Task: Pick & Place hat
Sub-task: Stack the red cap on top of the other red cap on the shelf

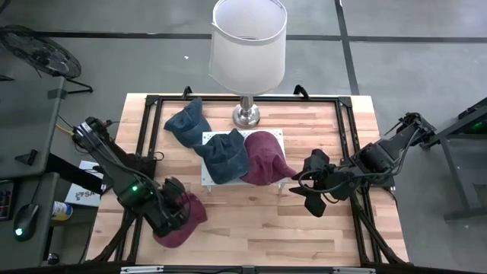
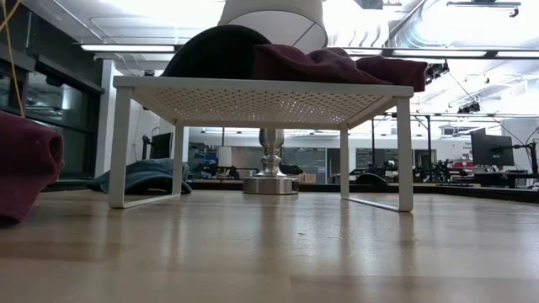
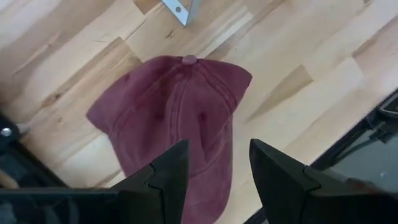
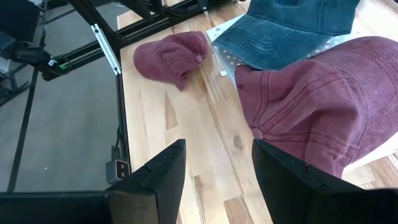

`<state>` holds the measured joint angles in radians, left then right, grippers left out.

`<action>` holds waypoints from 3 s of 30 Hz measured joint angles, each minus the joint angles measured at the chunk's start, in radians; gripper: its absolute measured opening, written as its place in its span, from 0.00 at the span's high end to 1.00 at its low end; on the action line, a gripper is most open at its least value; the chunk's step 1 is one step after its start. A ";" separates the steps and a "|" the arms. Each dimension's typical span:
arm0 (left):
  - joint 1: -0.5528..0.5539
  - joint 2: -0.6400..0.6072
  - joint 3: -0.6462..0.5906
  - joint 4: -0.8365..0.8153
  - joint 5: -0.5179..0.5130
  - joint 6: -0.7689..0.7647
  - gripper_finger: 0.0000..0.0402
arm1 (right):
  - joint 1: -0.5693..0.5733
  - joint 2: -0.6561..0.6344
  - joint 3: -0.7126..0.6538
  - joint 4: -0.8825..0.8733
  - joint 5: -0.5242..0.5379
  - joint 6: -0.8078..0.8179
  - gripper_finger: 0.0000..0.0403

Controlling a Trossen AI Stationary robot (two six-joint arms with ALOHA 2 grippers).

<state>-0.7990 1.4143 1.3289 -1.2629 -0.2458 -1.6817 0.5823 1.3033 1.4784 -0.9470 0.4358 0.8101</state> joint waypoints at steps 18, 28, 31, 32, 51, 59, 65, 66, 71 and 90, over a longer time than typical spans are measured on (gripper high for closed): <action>0.000 0.005 -0.155 0.074 -0.022 -0.080 0.59 | 0.002 0.000 0.000 0.000 -0.009 -0.007 0.56; 0.001 0.027 -0.155 0.100 -0.026 -0.086 0.55 | 0.002 0.000 0.000 0.000 -0.009 -0.006 0.56; 0.001 0.043 -0.155 0.107 -0.025 -0.112 0.46 | 0.002 0.000 0.000 -0.001 -0.009 -0.006 0.56; 0.001 0.050 -0.155 0.108 -0.026 -0.120 0.43 | 0.002 0.000 0.000 0.000 -0.009 -0.006 0.56; 0.001 0.194 -0.155 0.121 0.000 -0.172 0.24 | 0.002 0.000 0.000 -0.003 -0.019 -0.026 0.56; 0.001 0.222 -0.156 0.108 0.024 -0.209 0.24 | 0.002 0.000 0.000 -0.003 -0.027 -0.026 0.56; 0.001 0.225 -0.201 0.136 0.068 -0.231 0.24 | 0.002 0.000 0.000 -0.002 -0.026 -0.026 0.56; 0.002 0.225 -0.211 0.151 0.076 -0.232 0.24 | 0.002 0.000 0.000 -0.003 -0.026 -0.026 0.56; 0.001 0.224 -0.263 0.232 0.079 -0.235 0.24 | 0.002 0.000 0.000 -0.002 -0.025 -0.026 0.56; 0.002 0.222 -0.434 0.489 0.159 -0.288 0.32 | 0.002 0.000 0.000 -0.002 -0.024 -0.024 0.56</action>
<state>-0.7975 1.6360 0.8951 -0.7741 -0.0868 -1.9692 0.5842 1.3033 1.4780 -0.9493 0.4118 0.7860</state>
